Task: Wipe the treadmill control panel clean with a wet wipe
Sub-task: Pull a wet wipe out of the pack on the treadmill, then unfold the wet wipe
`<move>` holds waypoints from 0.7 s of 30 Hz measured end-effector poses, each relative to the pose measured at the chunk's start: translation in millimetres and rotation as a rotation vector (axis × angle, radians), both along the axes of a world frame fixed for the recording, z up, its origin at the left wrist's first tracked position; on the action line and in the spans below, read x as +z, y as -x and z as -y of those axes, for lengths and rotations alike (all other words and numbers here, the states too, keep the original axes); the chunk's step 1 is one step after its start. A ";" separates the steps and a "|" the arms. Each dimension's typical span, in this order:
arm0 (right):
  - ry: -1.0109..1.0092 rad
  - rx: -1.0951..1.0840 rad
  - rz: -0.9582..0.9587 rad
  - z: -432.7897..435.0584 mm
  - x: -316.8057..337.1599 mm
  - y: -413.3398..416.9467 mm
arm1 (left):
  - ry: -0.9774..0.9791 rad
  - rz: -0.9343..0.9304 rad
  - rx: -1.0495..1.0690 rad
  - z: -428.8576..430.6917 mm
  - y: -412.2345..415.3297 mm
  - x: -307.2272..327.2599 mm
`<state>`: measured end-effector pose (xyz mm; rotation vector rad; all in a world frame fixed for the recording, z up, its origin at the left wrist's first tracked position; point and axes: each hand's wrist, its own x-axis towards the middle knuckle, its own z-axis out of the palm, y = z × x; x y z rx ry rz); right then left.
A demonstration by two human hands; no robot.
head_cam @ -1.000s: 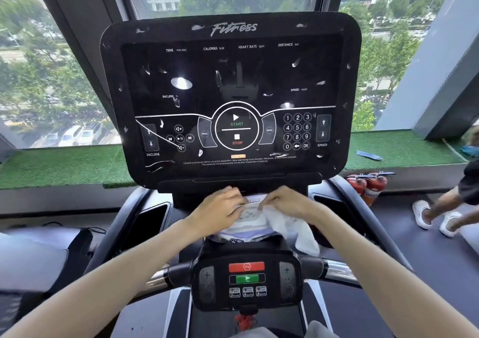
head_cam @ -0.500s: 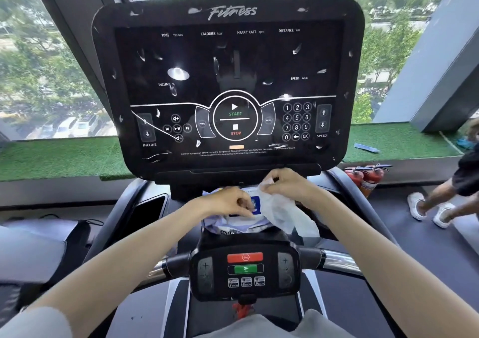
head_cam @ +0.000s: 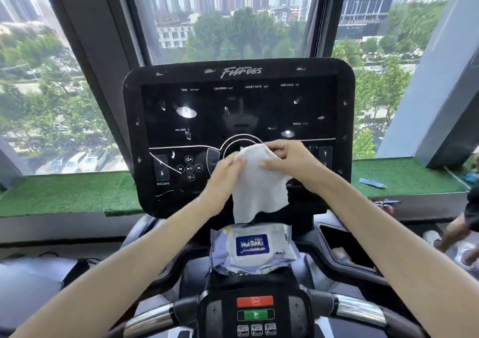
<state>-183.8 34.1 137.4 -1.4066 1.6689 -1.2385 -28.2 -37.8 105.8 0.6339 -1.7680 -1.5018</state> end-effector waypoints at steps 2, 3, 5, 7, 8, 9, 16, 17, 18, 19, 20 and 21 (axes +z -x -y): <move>-0.063 0.017 -0.071 1.0 12.2 3.9 | -0.092 -0.019 -0.026 9.1 -6.1 22.0; -0.072 0.000 -0.109 1.9 18.2 4.0 | -0.151 -0.015 -0.040 12.9 -8.6 32.3; -0.023 -0.037 0.001 5.0 25.1 2.4 | -0.310 0.010 -0.004 22.3 -13.5 49.2; 0.057 0.010 0.501 6.3 29.5 -2.5 | -0.455 -0.030 -0.012 30.7 -16.5 60.8; 0.066 0.045 0.786 6.5 29.1 -6.5 | -0.502 -0.072 -0.018 35.6 -17.5 64.7; 0.045 0.073 0.974 7.3 25.6 -9.0 | -0.544 -0.106 -0.009 35.0 -19.2 70.1; -0.076 0.199 0.921 7.6 15.7 -19.8 | -0.545 -0.069 -0.119 45.4 -28.1 71.5; -0.033 0.177 0.858 9.2 17.0 -17.5 | -0.554 -0.049 -0.136 46.3 -32.0 73.9; 0.002 0.158 0.827 10.5 19.6 -16.3 | -0.539 -0.026 -0.174 47.9 -37.1 75.0; 0.023 0.155 0.813 12.1 21.6 -15.1 | -0.521 -0.004 -0.226 49.9 -41.5 74.5; 0.037 0.163 0.809 12.8 23.4 -14.5 | -0.479 0.023 -0.274 54.5 -42.9 71.1; 0.049 0.174 0.798 13.6 24.7 -14.4 | -0.425 0.050 -0.305 54.2 -43.4 70.2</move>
